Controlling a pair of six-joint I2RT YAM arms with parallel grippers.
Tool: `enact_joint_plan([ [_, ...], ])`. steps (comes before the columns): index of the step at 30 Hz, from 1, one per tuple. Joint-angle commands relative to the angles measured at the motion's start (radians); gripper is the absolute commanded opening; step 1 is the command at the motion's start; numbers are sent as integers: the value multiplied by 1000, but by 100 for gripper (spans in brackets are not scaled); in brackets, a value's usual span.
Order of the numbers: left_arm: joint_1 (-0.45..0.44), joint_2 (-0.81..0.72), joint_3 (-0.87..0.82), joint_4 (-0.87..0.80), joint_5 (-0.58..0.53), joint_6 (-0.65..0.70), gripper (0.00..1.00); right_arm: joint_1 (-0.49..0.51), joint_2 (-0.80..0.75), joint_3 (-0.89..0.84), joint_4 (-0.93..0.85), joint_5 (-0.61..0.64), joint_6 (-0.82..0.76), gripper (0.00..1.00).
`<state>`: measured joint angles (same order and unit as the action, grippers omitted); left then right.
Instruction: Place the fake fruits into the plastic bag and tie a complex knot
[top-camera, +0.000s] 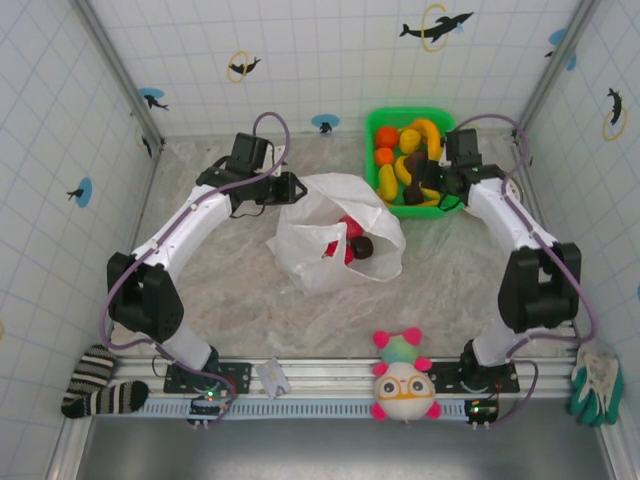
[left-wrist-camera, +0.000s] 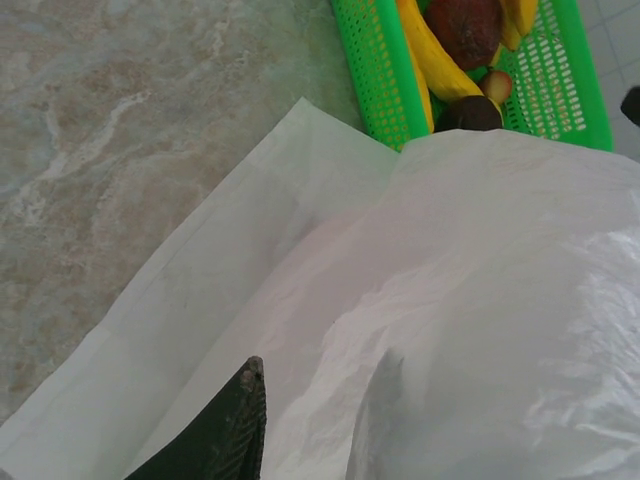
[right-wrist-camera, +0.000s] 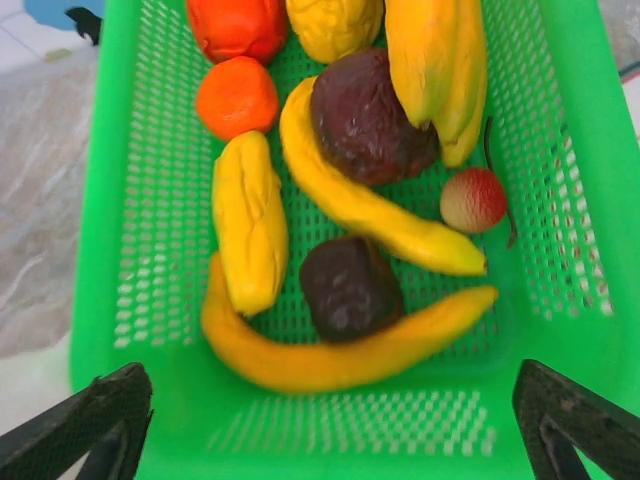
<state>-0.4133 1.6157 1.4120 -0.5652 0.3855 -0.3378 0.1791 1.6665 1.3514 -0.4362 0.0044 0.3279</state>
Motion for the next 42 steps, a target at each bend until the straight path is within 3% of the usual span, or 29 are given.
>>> enact_joint_plan([
  [1, 8, -24, 38, -42, -51, 20, 29, 17, 108, 153, 4, 37, -15, 95],
  [6, 24, -27, 41, -46, -64, 13, 12, 56, 270, 312, -24, 52, -7, 92],
  [10, 37, -29, 44, -57, -86, 12, 7, 98, 397, 444, 17, 112, -24, 94],
  [19, 71, -38, 33, -84, -99, 13, 6, 98, 773, 915, -120, 29, 11, 91],
  [33, 77, -19, 38, -79, -84, 16, 6, 90, 916, 994, -112, 45, 20, 75],
  [42, 78, -19, 20, -68, -78, 19, 6, 104, 1002, 1095, -189, 59, -51, 75],
])
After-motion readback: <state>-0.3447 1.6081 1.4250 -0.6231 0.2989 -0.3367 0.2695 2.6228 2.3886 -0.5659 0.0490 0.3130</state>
